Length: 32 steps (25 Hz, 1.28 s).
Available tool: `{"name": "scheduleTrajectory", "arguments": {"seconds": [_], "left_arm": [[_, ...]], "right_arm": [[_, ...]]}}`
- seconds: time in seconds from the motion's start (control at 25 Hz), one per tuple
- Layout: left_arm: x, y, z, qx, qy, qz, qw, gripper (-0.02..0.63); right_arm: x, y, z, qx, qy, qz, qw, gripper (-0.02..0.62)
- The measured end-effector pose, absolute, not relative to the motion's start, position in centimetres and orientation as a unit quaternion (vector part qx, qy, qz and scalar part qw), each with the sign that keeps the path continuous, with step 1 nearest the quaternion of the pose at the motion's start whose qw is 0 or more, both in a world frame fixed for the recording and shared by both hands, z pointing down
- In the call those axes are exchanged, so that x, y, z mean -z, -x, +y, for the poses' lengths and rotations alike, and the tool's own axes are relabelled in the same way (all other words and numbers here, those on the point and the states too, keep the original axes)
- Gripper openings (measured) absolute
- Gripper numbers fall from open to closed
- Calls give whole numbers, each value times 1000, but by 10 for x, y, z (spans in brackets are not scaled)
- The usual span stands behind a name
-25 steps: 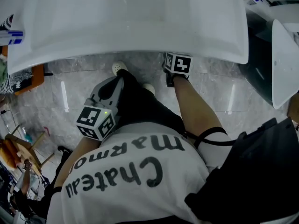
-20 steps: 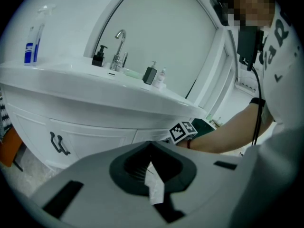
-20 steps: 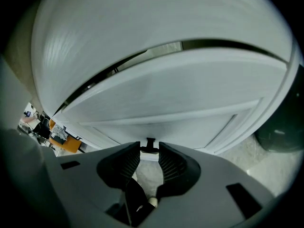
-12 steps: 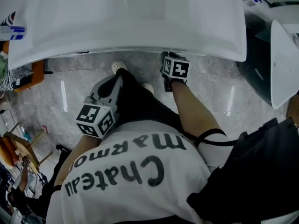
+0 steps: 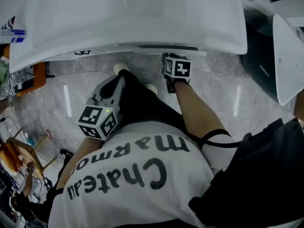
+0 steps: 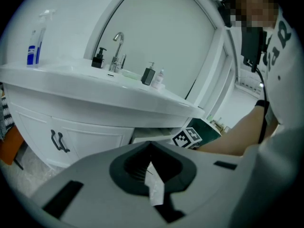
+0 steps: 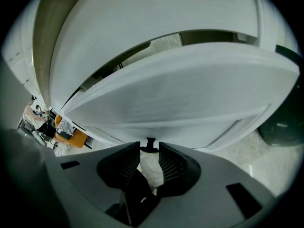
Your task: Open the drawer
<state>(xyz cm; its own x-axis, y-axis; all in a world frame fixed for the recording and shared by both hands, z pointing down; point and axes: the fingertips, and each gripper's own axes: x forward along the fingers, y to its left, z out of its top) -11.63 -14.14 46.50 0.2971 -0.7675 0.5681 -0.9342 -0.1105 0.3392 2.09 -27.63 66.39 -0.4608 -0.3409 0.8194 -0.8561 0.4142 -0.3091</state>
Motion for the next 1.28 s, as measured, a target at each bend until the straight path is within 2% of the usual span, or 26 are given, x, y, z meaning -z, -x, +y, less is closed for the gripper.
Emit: {"name": "scheduleTrajectory", "arguments": {"seconds": [0.68,1.28], "left_arm": [[-448,113,-106,-136,-712,-594,348,8],[-466,115,-80,-132,-702,-588,380,8]], "right_arm": [[-670,-39,-217,-395,-367,-746,392,129],[-670,-46,-205,-394,-380,-746,379,129]]}}
